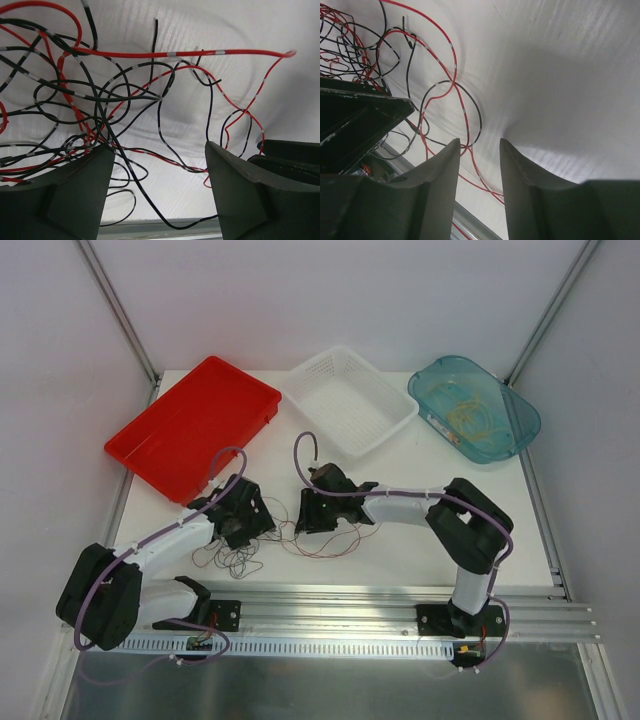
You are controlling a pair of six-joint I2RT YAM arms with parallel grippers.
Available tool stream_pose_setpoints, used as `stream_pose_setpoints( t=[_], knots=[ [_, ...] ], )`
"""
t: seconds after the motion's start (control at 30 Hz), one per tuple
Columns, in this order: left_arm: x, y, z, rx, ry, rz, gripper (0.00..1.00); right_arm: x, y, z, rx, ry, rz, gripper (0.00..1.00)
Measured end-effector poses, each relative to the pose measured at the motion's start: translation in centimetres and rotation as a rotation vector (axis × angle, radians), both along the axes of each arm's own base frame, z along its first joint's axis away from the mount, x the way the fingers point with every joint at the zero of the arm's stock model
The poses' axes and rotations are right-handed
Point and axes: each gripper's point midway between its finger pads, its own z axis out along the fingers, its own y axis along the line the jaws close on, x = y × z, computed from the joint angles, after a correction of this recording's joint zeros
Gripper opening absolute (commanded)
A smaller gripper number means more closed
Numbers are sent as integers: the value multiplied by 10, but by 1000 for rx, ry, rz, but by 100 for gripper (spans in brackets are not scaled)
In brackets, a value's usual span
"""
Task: Untangle the cables
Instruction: Untie the cable.
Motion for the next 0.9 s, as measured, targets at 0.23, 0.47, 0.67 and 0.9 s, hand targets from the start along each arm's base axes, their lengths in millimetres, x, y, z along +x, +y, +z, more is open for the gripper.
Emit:
stream_pose_setpoints(
  t=[0.23,0.47,0.67,0.9],
  knots=[
    [4,-3,-1,-10,-14,3,58,3,9,-6,27,5,-1,24],
    [7,-4,-3,-14,-21,2,52,6,13,-6,47,-8,4,1],
    [8,-3,-3,-11,-27,4,52,5,-5,1,-14,-46,20,1],
    [13,-1,-4,-11,-31,20,52,26,-79,98,-62,-269,-9,1]
  ],
)
